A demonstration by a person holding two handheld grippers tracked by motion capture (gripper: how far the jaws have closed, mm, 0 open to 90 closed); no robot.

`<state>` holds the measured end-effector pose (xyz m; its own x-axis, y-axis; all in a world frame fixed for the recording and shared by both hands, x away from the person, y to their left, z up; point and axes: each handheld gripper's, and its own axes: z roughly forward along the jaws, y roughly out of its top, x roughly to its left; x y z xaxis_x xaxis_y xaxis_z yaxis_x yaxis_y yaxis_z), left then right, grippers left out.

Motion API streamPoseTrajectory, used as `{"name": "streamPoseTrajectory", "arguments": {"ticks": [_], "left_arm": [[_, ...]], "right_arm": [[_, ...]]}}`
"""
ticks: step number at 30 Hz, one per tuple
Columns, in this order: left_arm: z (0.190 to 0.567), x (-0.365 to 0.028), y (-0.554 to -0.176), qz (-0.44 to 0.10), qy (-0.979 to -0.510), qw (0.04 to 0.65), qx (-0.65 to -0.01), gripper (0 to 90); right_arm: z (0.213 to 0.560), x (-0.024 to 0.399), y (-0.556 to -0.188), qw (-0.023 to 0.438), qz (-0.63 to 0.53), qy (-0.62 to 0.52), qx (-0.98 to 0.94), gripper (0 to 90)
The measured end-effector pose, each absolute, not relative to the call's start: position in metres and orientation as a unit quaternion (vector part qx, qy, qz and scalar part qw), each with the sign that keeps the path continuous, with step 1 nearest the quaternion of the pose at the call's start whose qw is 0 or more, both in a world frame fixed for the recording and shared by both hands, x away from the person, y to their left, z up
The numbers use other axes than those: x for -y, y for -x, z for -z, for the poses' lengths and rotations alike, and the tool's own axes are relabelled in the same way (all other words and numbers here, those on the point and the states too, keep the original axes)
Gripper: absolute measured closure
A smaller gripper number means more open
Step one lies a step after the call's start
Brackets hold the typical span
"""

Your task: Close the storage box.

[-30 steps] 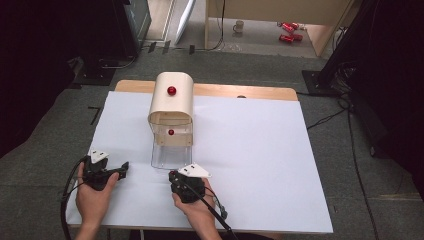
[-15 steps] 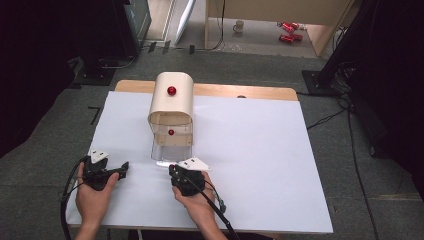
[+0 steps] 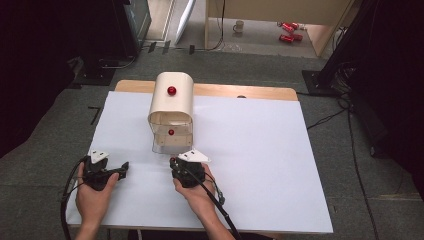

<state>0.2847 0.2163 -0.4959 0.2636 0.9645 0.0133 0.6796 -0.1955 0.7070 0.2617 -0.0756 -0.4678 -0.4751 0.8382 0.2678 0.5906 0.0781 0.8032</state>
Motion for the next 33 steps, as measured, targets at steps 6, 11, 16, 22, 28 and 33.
{"name": "streamPoseTrajectory", "arguments": {"ticks": [6,11,16,22,28,33], "left_arm": [[0.496,-0.216,-0.285,-0.237,-0.736,0.3,-0.559,14.4],[0.496,-0.216,-0.285,-0.237,-0.736,0.3,-0.559,14.4],[0.496,-0.216,-0.285,-0.237,-0.736,0.3,-0.559,14.4],[0.496,-0.216,-0.285,-0.237,-0.736,0.3,-0.559,14.4],[0.496,-0.216,-0.285,-0.237,-0.736,0.3,-0.559,14.4],[0.496,-0.216,-0.285,-0.237,-0.736,0.3,-0.559,14.4]], "right_arm": [[0.466,0.075,-0.272,0.135,-0.461,-0.494,-0.725,75.8],[0.465,0.076,-0.28,0.139,-0.458,-0.494,-0.726,75.6],[0.463,0.081,-0.29,0.145,-0.455,-0.501,-0.722,76.2],[0.463,0.083,-0.298,0.147,-0.452,-0.504,-0.721,76.2],[0.464,0.086,-0.305,0.15,-0.449,-0.512,-0.717,76.2],[0.464,0.09,-0.309,0.15,-0.447,-0.514,-0.717,75.8]]}}
